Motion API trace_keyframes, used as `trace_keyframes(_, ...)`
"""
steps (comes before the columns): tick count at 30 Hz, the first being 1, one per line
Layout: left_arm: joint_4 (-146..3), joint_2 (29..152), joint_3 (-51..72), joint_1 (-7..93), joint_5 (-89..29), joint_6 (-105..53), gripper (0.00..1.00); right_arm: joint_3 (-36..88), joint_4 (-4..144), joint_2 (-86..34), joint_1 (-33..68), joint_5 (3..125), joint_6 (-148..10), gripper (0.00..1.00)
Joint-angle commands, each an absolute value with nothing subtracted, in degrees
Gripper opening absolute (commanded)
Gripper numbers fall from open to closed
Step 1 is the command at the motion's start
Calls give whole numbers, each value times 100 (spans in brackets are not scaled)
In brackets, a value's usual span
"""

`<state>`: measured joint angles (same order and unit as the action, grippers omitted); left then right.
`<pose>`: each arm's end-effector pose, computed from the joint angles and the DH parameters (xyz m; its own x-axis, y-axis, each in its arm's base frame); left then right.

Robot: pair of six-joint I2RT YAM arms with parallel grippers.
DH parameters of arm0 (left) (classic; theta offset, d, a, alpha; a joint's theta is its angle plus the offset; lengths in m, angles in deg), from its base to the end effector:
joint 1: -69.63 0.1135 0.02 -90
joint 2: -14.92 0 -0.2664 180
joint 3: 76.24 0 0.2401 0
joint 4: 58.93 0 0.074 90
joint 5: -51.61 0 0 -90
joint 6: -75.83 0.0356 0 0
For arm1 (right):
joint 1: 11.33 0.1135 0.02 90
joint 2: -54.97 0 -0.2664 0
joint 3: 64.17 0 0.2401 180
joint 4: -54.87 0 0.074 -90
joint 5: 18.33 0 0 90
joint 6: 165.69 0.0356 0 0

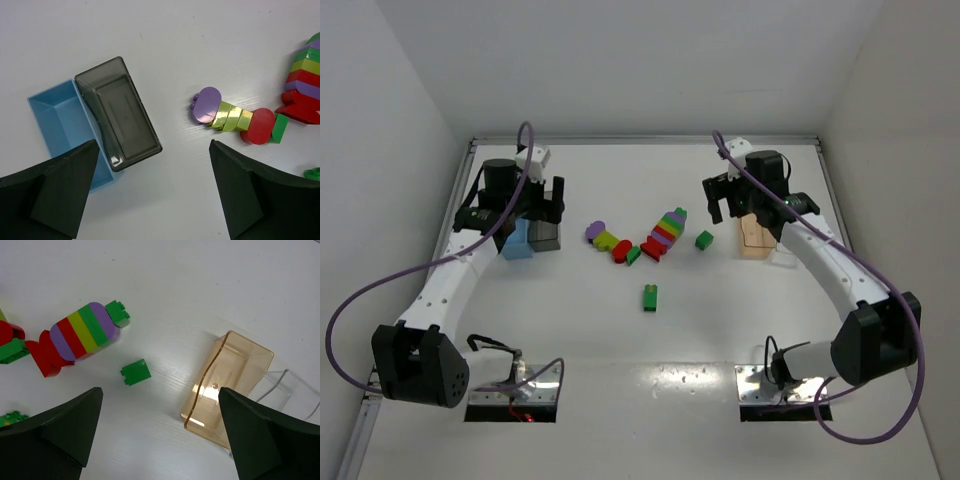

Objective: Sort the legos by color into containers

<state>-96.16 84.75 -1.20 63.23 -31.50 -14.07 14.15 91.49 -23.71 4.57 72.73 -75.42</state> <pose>0.2579 -0.0332 0.3274 -0.5265 0.0608 -0.8480 0.2127 0.9751 -0.0621 0.2842 0.0803 0.3073 -0.5797 -0.1602 -0.7989 -0.2570 0.9664 -0.0074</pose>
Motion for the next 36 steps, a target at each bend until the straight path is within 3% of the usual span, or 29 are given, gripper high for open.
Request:
trace_keyframes(1, -9564, 8269, -113, 6312, -3013, -1381, 100, 1587, 9078, -2309, 484, 7334, -7437, 100)
trace_keyframes(8, -9915, 8261, 19, 6182, -2196, -1119, 100, 1700, 9498, -2255, 484, 6588, -7963, 100)
trace_keyframes(9, -9915, 8208, 19, 6119, -2196, -1118, 100, 1701, 9578, -2255, 484, 6456, -8060, 95)
trace_keyframes(15, -9968, 8154, -34, 6013, -2319, -1004, 100, 1464, 9763, -2115, 721, 5323, -9114, 88)
trace_keyframes(18, -10029, 8154, 28, 6013, -2319, -1004, 100, 1954, 10403, -2700, 985, 5015, -9379, 80)
trace_keyframes(22, -10029, 8207, 81, 6013, -2319, -1057, 100, 2219, 10547, -3133, 1363, 5504, -9380, 74)
trace_keyframes(27, -10029, 8207, 81, 6013, -2503, -1109, 100, 2105, 10002, -3686, 1548, 6928, -8642, 74)
trace_keyframes(32, -10029, 8321, 81, 6013, -2556, -1057, 100, 1754, 9614, -3880, 1548, 7289, -8518, 77)
trace_keyframes(36, -10029, 8321, 81, 6013, -2503, -986, 100, 1378, 9483, -3794, 1434, 6755, -9341, 77)
